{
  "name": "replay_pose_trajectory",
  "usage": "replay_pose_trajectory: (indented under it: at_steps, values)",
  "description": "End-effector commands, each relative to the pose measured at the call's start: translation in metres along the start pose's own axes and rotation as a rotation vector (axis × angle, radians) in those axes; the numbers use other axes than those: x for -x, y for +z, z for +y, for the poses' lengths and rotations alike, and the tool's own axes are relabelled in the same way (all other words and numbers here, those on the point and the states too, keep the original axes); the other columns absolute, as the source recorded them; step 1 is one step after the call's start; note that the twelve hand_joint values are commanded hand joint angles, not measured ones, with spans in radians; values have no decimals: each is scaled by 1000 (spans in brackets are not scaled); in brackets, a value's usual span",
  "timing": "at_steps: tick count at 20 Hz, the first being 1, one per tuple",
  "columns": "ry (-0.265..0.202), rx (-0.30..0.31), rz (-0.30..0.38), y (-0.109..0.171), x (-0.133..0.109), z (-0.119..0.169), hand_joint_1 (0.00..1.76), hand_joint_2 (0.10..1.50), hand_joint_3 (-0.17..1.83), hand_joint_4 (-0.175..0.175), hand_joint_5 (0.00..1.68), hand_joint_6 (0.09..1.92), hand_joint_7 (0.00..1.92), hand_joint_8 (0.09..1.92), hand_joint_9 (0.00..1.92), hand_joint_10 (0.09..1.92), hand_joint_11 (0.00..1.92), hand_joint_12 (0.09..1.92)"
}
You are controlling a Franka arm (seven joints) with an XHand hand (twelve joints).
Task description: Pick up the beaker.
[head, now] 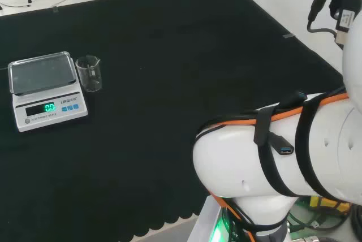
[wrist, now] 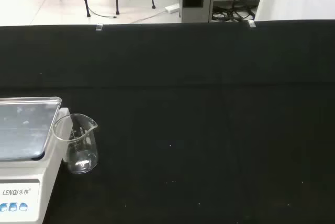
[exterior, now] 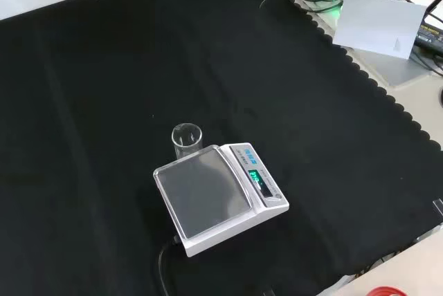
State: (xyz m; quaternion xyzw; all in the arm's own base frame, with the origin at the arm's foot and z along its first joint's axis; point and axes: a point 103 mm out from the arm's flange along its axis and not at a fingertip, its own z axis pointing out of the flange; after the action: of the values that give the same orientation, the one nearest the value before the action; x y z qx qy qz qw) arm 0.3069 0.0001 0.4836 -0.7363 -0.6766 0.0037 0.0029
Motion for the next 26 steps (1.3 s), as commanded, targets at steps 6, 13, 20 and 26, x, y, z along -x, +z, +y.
replay_pose_trajectory:
  at_steps: [6, 13, 20, 26]
  values:
    - [134, 42, 9, -76, -3, -80, 619, 679, 302, 8, 180, 118, 275, 730, 306, 846, 16, 1600]
    - [145, -8, -2, -12, 19, -20, 636, 673, 277, 17, 168, 87, 203, 717, 263, 856, 0, 1604]
    - [101, -121, 48, 93, -28, 68, 654, 668, 268, 20, 165, 87, 158, 705, 253, 859, 0, 1599]
    - [54, -176, 50, 131, -19, 111, 661, 668, 264, 21, 163, 87, 144, 703, 250, 862, 0, 1597]
